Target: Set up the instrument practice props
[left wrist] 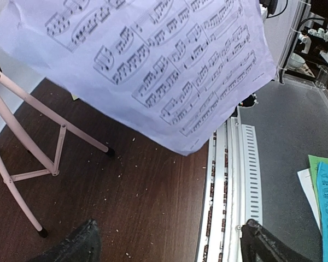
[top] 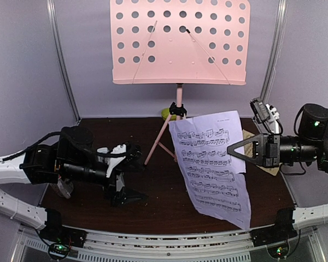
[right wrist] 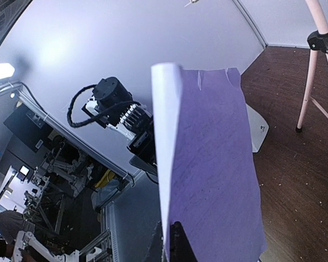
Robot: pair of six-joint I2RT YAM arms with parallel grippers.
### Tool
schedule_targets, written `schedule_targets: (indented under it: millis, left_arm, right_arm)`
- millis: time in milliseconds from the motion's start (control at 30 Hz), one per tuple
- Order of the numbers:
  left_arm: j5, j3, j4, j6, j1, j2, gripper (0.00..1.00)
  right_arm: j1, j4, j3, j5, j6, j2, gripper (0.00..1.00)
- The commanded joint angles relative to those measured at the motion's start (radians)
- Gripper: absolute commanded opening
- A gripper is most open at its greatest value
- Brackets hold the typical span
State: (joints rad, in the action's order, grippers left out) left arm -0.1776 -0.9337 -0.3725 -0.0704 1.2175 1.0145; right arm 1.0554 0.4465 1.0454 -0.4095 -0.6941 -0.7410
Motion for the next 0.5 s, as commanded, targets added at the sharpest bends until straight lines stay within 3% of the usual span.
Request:
schedule_targets:
  millis: [0,467]
  left_arm:
    - [-0.066,-0.082,-0.004,-0.007,-0.007,-0.004,0.91]
    - [0.036,-0.506,-0.361,0.216,-0.007,0.148,0.98]
  right_arm:
    - [0.029,0.061,0.048,-0.035,0.056,-0.023,0.0]
    - [0.167,0.393,0.301,0.073,0.272,-0.24,0.0]
